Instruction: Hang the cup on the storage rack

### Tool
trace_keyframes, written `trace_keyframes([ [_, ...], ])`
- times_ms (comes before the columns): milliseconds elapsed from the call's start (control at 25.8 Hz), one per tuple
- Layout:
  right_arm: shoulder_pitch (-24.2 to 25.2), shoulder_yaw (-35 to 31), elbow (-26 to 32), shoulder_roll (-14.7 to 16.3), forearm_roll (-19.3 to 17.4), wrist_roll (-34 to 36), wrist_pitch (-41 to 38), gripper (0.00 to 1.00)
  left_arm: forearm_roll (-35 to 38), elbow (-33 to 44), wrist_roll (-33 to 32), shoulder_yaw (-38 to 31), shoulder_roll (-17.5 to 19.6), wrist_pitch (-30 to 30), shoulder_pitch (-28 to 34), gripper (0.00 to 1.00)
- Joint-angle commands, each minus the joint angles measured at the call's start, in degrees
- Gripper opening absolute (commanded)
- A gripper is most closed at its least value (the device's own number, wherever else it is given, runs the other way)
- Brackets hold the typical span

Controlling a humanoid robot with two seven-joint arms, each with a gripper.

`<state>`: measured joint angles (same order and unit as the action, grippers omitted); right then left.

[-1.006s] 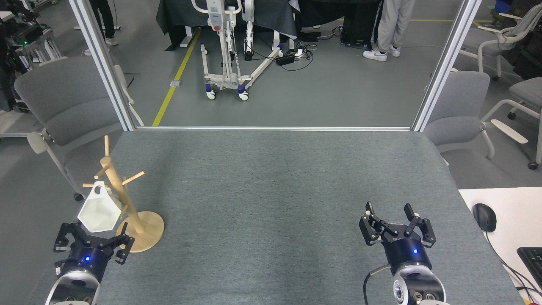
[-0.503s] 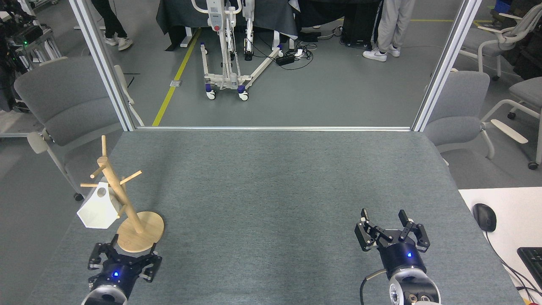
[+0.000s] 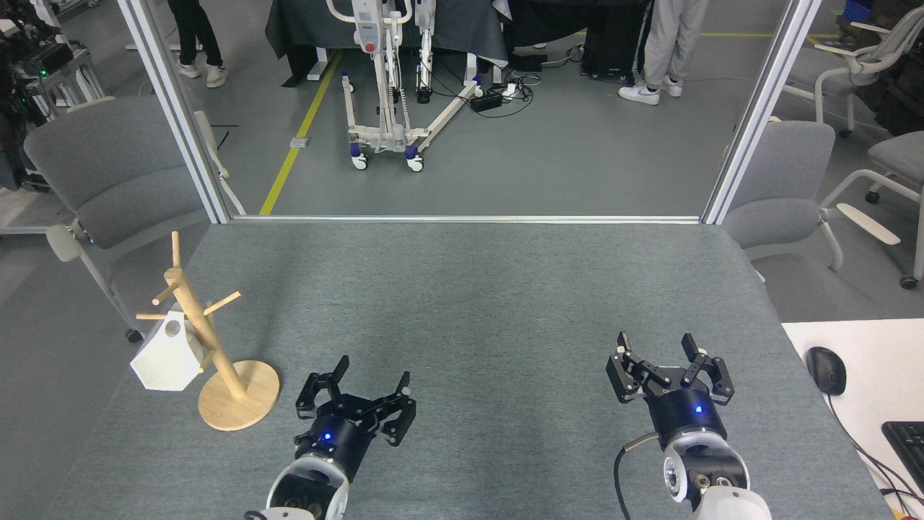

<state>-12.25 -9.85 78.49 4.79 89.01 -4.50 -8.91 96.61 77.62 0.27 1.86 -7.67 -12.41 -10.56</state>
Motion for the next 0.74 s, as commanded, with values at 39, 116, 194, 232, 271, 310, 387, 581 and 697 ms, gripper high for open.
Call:
trace_keyframes([
  [39, -0.4, 0.1, 0.4, -0.3, 0.0, 1.8, -0.1, 1.0, -2.7, 0.1, -0.5, 10.4, -0.2, 8.0, -4.5, 0.99],
  [116, -0.1, 0.2, 0.4, -0.4, -0.1, 4.6, -0.1, 1.0, -2.8, -0.3, -1.0, 11.8, -0.4, 10.4, -6.5, 0.99],
  [194, -0.1, 0.0, -0.1, -0.7, -0.1, 5.7, 0.0, 1.0, -2.8, -0.4, -2.5, 13.3, -0.4, 12.8, -8.2, 0.99],
  [232, -0.2, 0.1, -0.1, -0.7, 0.1, 5.6, 0.0, 1.0, -2.8, -0.3, -3.1, 13.5, -0.4, 13.6, -8.5, 0.99],
  [271, -0.4, 0.1, -0.1, -0.6, 0.1, 5.7, 0.0, 1.0, -2.8, 0.2, -3.5, 13.4, -0.4, 14.3, -8.6, 0.99],
  [310, -0.4, 0.1, -0.1, -0.2, 0.0, 5.7, -0.1, 1.0, -2.8, 0.7, -3.6, 13.3, -0.3, 14.8, -8.6, 0.99],
  [387, -0.4, 0.0, -0.1, -0.5, -0.1, 5.8, 0.0, 1.0, -2.8, 1.3, -3.6, 12.9, -0.2, 14.9, -8.2, 0.99],
  [581, -0.4, -0.1, -1.3, -0.6, -0.2, 5.9, -0.1, 1.0, -2.8, 3.3, -3.5, 9.6, -0.1, 13.6, -4.5, 0.99],
  [697, -0.3, -0.2, -1.6, -0.7, -0.1, 5.9, 0.0, 1.0, -2.9, 4.8, -3.5, 9.4, -0.1, 13.3, -3.0, 0.99],
])
